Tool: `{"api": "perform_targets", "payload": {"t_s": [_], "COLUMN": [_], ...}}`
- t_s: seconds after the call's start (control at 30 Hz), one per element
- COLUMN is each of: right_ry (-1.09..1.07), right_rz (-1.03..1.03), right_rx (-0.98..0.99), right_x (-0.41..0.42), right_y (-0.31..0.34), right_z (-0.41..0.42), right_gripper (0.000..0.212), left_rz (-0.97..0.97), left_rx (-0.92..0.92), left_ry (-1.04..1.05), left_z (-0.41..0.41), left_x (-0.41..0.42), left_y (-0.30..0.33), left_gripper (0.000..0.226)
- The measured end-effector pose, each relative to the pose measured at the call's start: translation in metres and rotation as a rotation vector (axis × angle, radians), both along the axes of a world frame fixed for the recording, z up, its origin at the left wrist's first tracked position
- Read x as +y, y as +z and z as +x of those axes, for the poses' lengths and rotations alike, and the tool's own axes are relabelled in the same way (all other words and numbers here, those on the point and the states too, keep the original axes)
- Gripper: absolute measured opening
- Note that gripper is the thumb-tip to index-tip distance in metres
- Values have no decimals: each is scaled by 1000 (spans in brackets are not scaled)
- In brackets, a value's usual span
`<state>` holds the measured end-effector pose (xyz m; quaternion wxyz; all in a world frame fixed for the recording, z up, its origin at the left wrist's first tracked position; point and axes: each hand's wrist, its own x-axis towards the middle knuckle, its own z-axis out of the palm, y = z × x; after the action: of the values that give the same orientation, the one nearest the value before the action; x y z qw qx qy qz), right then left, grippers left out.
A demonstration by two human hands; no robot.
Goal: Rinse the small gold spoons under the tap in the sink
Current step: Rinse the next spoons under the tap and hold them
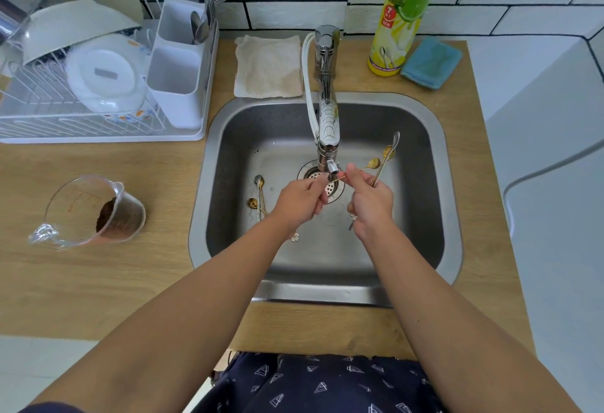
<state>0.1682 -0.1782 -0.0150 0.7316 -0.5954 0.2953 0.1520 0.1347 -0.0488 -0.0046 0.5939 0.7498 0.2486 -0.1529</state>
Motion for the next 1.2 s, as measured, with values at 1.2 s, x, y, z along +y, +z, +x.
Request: {"api": "perform_targets", "payload": {"t_s": [1.2], "right_ry": [67], "right_rz": [-64], "right_rx": [4], "right_x": [6], "right_y": [12], "right_z": [1], "right_gripper": [31], "left_rz": [220], "left_rx": [-82], "left_ry": [-133], "left_z": [-1], "left_x": [6], "left_y": [0], "left_gripper": [42]}}
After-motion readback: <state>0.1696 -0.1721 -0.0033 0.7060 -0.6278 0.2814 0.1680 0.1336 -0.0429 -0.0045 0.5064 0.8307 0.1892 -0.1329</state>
